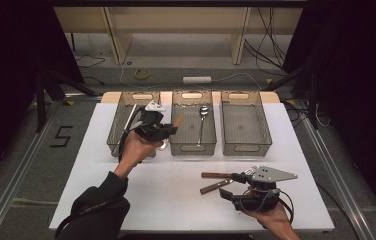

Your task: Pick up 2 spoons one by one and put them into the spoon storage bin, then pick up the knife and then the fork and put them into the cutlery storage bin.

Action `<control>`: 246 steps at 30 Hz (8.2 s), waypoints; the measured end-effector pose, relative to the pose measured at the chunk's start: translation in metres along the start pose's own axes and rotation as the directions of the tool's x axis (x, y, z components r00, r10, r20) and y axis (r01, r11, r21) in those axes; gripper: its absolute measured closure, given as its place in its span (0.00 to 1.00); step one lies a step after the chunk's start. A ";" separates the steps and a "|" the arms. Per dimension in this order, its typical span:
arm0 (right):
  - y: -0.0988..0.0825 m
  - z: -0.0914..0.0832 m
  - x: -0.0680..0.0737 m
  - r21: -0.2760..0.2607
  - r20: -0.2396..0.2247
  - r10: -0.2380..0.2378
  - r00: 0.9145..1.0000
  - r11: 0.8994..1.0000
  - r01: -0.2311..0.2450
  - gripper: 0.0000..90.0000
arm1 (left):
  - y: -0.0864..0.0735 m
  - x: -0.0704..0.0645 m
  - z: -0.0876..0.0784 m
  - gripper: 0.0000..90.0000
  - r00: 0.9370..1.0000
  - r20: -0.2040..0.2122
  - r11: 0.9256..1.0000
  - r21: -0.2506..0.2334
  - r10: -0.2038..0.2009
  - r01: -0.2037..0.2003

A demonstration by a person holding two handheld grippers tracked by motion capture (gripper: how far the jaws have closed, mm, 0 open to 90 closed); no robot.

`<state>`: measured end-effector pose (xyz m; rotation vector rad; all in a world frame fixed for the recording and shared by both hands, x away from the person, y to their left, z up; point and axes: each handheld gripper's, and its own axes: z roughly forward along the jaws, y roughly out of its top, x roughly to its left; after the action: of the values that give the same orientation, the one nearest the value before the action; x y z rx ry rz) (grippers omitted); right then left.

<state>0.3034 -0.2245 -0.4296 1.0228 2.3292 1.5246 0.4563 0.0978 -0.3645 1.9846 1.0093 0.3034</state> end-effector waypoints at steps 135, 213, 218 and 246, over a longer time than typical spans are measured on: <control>-0.008 -0.029 -0.019 -0.074 0.104 0.042 0.994 0.997 -0.034 0.31 | -0.049 -0.081 0.054 0.29 0.927 0.248 0.935 0.144 0.281 -0.323; -0.007 -0.028 -0.019 -0.064 0.101 0.036 0.994 0.998 -0.030 0.31 | -0.069 -0.094 0.115 0.73 0.845 0.323 0.810 0.279 0.426 -0.515; -0.007 -0.028 -0.019 -0.065 0.100 0.038 0.994 0.997 -0.031 0.31 | -0.069 -0.096 0.114 0.77 0.818 0.340 0.785 0.270 0.464 -0.557; 0.012 0.014 -0.042 0.197 0.091 -0.254 0.963 0.952 0.232 0.32 | -0.057 -0.102 0.100 0.82 0.807 0.364 0.777 0.269 0.465 -0.570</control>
<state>0.3467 -0.2374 -0.4346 0.7992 2.4428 1.1466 0.4143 -0.0210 -0.4530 2.5555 0.3179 0.1253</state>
